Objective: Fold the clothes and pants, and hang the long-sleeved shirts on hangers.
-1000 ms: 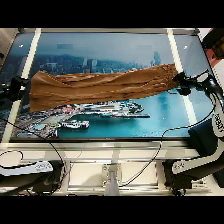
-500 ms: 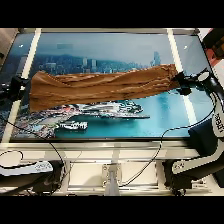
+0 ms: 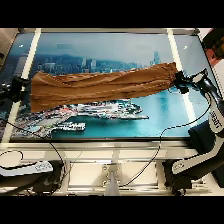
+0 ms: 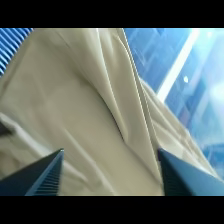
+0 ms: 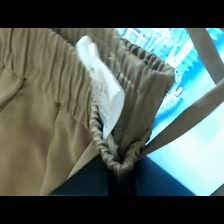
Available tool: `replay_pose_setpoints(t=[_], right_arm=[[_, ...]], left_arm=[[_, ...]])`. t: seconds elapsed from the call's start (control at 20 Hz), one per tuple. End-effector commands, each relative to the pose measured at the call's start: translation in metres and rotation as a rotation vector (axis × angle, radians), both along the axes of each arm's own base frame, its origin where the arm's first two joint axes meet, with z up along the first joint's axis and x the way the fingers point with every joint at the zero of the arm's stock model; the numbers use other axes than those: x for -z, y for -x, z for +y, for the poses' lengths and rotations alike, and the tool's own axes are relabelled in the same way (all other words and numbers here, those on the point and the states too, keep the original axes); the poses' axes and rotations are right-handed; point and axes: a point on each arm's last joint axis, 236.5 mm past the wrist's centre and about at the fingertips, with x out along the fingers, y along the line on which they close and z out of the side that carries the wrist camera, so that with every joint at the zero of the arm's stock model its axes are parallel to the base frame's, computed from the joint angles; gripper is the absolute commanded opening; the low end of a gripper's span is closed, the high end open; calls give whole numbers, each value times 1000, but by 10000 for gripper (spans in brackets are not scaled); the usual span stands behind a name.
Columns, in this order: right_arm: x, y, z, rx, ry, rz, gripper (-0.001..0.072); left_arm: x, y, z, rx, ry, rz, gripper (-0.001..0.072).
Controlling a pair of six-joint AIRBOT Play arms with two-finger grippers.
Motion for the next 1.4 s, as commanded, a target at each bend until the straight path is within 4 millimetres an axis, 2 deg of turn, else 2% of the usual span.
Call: replay_pose_setpoints(t=[0.0,0.2,0.25,0.3,0.35,0.4,0.55,0.75,1.05,1.25,1.35], right_arm=[[-1,-5,6,-10,10,-14,42],[-2,-8,20,-36,11,-18,42],[-2,-9,21,-38,12,-21,43],[-2,-9,23,-40,13,-20,42],[-2,-9,23,-41,12,-20,42],[-2,-9,23,-41,11,-18,42],[-2,-9,23,-42,11,-18,42],[-2,-9,23,-42,12,-18,42],[-2,-9,23,-42,12,-18,42],[-2,-9,23,-43,13,-18,42],[-2,-9,23,-43,13,-17,42]], left_arm=[[2,26,-22,47,20,52,491],[10,78,-34,-78,48,125,498],[14,86,-39,-102,69,140,560],[18,91,-44,-107,83,151,681],[23,94,-49,-103,97,163,716],[28,96,-53,-102,109,177,716],[39,95,-62,-83,126,205,717],[59,91,-58,-160,181,252,716],[88,77,-20,-301,129,239,716],[95,60,12,-459,103,168,716],[99,53,19,-489,49,150,716]])
